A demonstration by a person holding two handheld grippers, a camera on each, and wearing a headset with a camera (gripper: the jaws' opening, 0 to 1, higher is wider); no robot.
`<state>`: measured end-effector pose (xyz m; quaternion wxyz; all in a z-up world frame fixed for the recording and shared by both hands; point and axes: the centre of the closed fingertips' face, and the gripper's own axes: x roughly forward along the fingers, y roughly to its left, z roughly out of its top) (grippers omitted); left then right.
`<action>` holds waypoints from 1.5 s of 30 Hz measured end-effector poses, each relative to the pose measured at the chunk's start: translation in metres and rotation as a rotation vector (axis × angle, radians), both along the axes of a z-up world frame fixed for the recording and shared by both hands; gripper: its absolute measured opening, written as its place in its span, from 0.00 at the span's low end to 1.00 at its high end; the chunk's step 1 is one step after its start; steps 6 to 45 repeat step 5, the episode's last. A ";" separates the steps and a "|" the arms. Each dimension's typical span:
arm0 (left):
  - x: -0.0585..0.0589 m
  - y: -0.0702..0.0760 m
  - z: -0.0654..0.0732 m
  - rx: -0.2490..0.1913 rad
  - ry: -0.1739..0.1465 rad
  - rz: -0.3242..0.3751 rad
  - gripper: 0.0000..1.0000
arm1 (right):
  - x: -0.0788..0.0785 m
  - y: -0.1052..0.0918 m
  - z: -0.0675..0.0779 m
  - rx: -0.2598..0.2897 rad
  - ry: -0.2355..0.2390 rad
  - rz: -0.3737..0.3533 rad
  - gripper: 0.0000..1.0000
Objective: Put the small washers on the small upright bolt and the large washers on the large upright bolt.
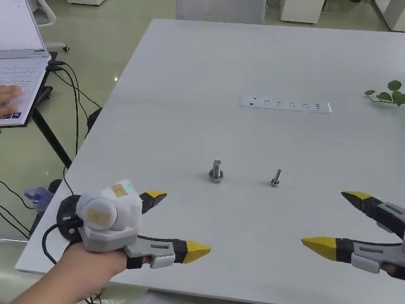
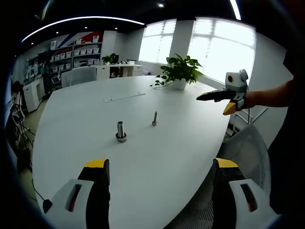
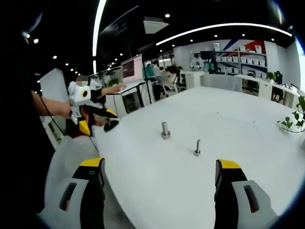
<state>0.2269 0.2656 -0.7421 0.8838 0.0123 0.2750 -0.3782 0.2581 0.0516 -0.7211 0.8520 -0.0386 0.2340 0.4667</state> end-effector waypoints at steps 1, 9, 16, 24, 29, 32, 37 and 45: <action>-0.001 0.000 0.000 0.001 0.001 0.000 0.89 | 0.000 0.000 0.000 0.001 0.000 0.000 0.98; -0.003 0.001 -0.002 0.005 0.006 0.002 0.89 | -0.001 -0.003 -0.003 0.004 -0.011 -0.012 1.00; -0.003 0.001 -0.002 0.005 0.006 0.002 0.89 | -0.001 -0.003 -0.003 0.004 -0.011 -0.012 1.00; -0.003 0.001 -0.002 0.005 0.006 0.002 0.89 | -0.001 -0.003 -0.003 0.004 -0.011 -0.012 1.00; -0.003 0.001 -0.002 0.005 0.006 0.002 0.89 | -0.001 -0.003 -0.003 0.004 -0.011 -0.012 1.00; -0.003 0.001 -0.002 0.005 0.006 0.002 0.89 | -0.001 -0.003 -0.003 0.004 -0.011 -0.012 1.00; -0.003 0.001 -0.002 0.005 0.006 0.002 0.89 | -0.001 -0.003 -0.003 0.004 -0.011 -0.012 1.00; -0.003 0.001 -0.002 0.005 0.006 0.002 0.89 | -0.001 -0.003 -0.003 0.004 -0.011 -0.012 1.00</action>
